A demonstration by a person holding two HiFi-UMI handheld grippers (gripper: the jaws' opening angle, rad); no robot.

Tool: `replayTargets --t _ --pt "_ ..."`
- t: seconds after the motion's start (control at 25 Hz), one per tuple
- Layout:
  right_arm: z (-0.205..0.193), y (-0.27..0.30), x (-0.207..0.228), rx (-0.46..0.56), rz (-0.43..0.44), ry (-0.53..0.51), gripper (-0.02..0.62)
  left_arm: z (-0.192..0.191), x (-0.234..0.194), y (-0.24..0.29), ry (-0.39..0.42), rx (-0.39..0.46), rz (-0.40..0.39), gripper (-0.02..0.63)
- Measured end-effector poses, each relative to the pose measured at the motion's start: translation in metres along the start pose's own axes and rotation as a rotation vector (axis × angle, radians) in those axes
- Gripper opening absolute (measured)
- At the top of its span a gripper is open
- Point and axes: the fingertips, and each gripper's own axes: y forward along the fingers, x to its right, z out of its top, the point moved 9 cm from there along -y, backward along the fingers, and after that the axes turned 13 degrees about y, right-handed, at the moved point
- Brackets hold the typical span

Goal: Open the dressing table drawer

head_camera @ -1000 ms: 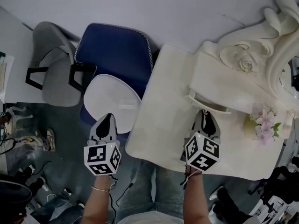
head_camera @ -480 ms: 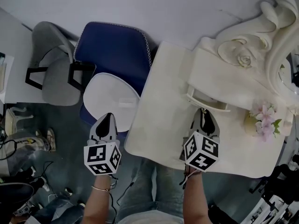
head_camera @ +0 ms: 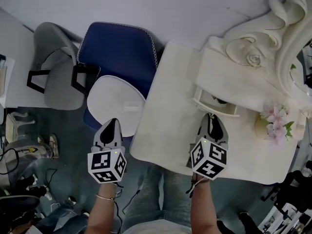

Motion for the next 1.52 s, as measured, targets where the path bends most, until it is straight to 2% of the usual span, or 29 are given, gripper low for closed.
replayTargets --t 1.52 --pt "-0.011 -0.013 -0.001 -0.002 0.019 0.013 0.103 -0.007 0.009 -0.007 -0.004 0.001 -0.013 0.018"
